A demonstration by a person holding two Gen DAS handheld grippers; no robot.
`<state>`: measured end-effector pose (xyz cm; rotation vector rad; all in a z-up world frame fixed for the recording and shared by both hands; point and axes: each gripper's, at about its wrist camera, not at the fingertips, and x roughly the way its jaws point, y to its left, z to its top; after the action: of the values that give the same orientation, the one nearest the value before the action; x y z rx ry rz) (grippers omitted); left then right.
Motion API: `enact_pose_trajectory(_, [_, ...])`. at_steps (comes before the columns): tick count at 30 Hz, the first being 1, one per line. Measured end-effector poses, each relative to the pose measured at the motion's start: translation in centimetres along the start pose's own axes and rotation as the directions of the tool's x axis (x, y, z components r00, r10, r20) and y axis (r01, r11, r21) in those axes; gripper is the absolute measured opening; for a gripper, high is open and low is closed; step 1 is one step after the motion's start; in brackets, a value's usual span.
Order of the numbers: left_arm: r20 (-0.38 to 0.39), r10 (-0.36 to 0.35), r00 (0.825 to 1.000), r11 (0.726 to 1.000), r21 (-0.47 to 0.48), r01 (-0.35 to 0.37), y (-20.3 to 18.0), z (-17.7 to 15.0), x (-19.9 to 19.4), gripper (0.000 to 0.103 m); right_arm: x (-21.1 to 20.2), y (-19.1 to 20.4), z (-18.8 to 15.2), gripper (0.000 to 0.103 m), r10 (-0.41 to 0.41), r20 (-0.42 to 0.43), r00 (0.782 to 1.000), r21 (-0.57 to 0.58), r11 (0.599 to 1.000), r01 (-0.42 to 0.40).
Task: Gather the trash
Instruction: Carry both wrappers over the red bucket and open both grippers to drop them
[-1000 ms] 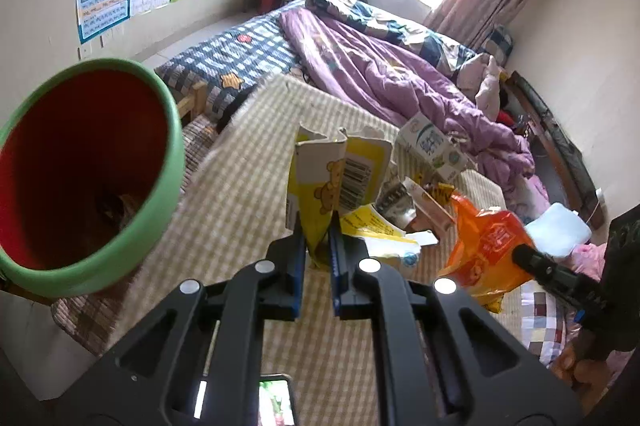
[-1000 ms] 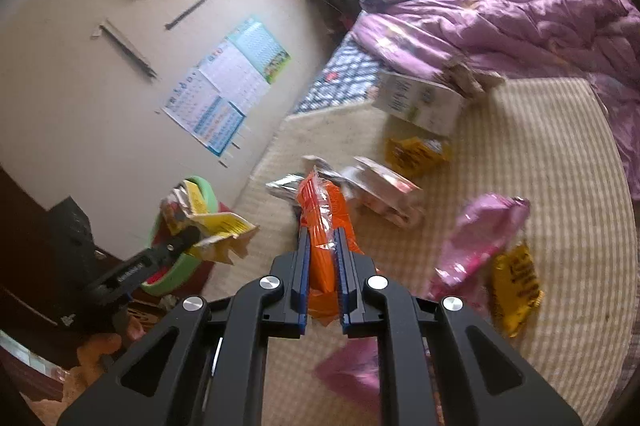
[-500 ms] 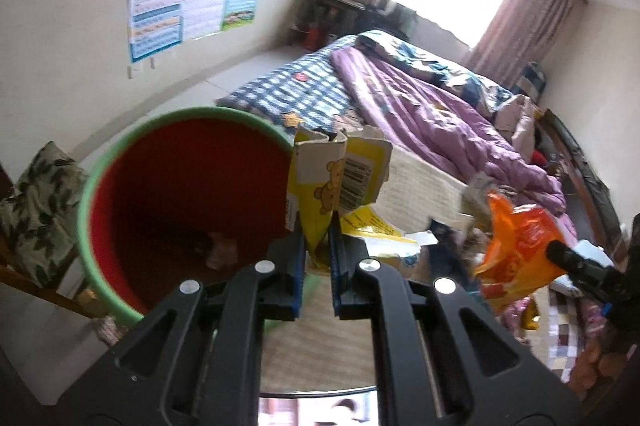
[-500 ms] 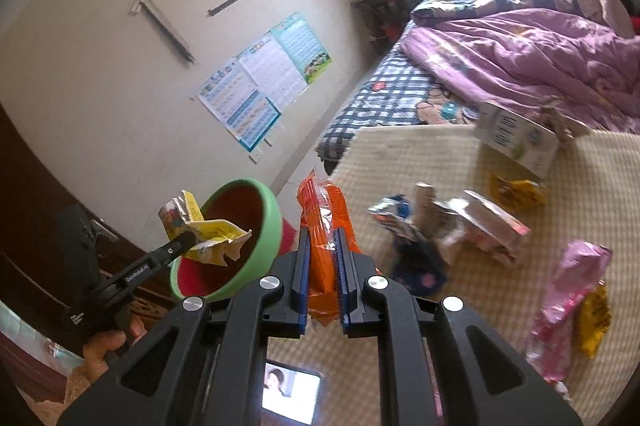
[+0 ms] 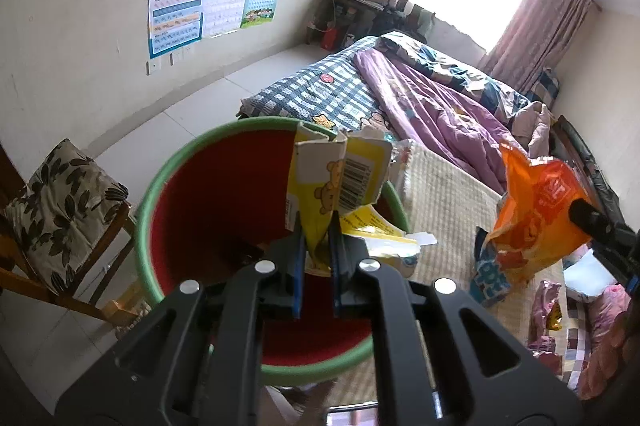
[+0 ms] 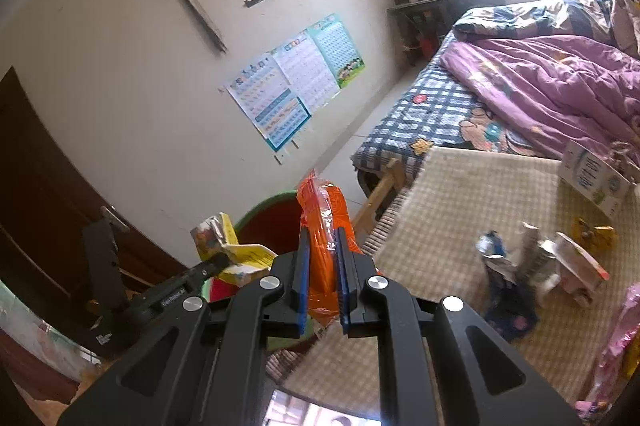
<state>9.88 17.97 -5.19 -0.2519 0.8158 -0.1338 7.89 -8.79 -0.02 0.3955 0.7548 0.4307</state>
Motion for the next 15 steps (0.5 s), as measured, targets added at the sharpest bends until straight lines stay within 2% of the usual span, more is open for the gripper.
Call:
enact_pose_trajectory(7, [-0.003, 0.025, 1.0, 1.0, 0.016, -0.025, 2.0, 0.3, 0.3, 0.01, 3.5, 2.1, 0.1, 0.011, 0.021, -0.02, 1.0, -0.003, 1.0, -0.021])
enact_pose_trajectory(15, [-0.044, 0.058, 0.997, 0.998, 0.035, -0.057, 4.2, -0.2, 1.9, 0.01, 8.9, 4.1, -1.8, 0.012, 0.004, -0.115, 0.993, -0.014, 1.0, -0.005])
